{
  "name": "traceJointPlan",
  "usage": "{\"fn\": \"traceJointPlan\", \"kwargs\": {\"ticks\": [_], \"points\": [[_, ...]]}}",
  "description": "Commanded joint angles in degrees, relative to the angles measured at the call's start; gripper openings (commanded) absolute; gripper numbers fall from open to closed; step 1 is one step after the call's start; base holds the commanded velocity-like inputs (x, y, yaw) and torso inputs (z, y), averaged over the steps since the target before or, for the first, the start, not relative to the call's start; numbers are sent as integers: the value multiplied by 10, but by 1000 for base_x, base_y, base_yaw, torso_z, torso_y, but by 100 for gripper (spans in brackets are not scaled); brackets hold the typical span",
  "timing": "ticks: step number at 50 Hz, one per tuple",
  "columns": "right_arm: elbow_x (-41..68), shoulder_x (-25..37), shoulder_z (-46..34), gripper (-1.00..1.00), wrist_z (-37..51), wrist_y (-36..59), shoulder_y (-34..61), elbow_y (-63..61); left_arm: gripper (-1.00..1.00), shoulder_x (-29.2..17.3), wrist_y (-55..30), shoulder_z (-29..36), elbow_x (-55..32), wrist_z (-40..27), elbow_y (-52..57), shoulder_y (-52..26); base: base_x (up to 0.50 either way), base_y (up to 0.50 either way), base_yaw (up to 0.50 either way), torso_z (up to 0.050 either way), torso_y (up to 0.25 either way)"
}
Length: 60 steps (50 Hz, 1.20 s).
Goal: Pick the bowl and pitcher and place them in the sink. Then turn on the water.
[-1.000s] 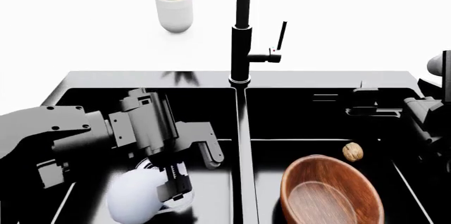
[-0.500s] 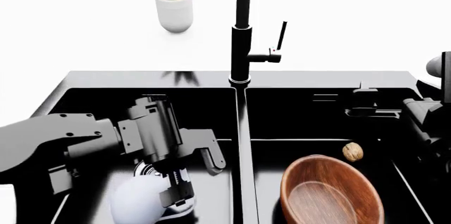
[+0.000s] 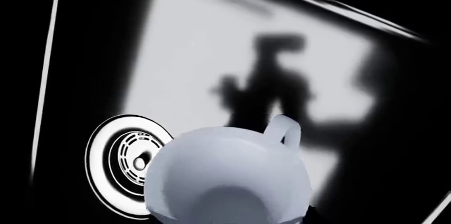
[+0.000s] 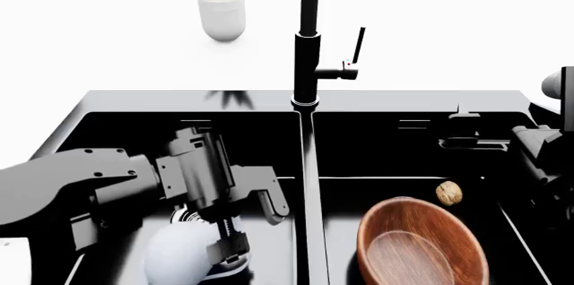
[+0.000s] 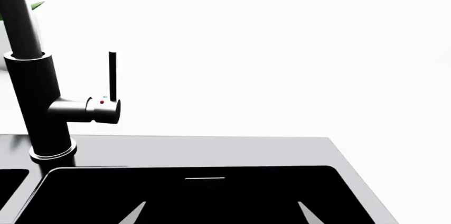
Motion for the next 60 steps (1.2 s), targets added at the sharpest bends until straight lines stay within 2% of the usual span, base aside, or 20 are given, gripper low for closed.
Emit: {"fn": "traceJointPlan", "kwargs": {"ticks": [1, 24, 30, 35, 41, 47, 51, 56, 60], "points": [[-1, 0, 0, 100, -1, -1, -2, 0, 100, 2, 2, 3, -4, 5, -9, 8, 0, 0, 0, 0, 0], [-1, 0, 2, 100, -3, -4, -6, -1, 100, 0, 4, -2, -2, 3, -12, 8, 0, 0, 0, 0, 0], [1, -1, 2, 100, -3, -3, -4, 0, 100, -17, 1, -34, -15, -22, 3, -13, 0, 0, 0, 0, 0], [3, 0, 3, 100, -2, -2, -2, -2, 100, -48, -6, -91, -37, -72, 24, -45, 0, 0, 0, 0, 0], [6, -3, 0, 100, 2, 4, 6, -3, 100, -86, -3, -180, -67, -171, 35, -64, 0, 0, 0, 0, 0], [13, -5, -2, 100, 9, 12, 19, -4, 100, -126, 61, -281, -77, -315, 52, -46, 0, 0, 0, 0, 0], [13, -12, -9, 100, 12, 21, 31, -1, 100, -148, 87, -312, -79, -383, 87, -26, 0, 0, 0, 0, 0], [11, -22, -18, 100, 17, 32, 46, 0, 100, -169, 102, -346, -102, -418, 125, -13, 0, 0, 0, 0, 0], [11, -25, -20, 100, 19, 35, 50, -1, 100, -181, 117, -366, -119, -417, 137, -3, 0, 0, 0, 0, 0]]}}
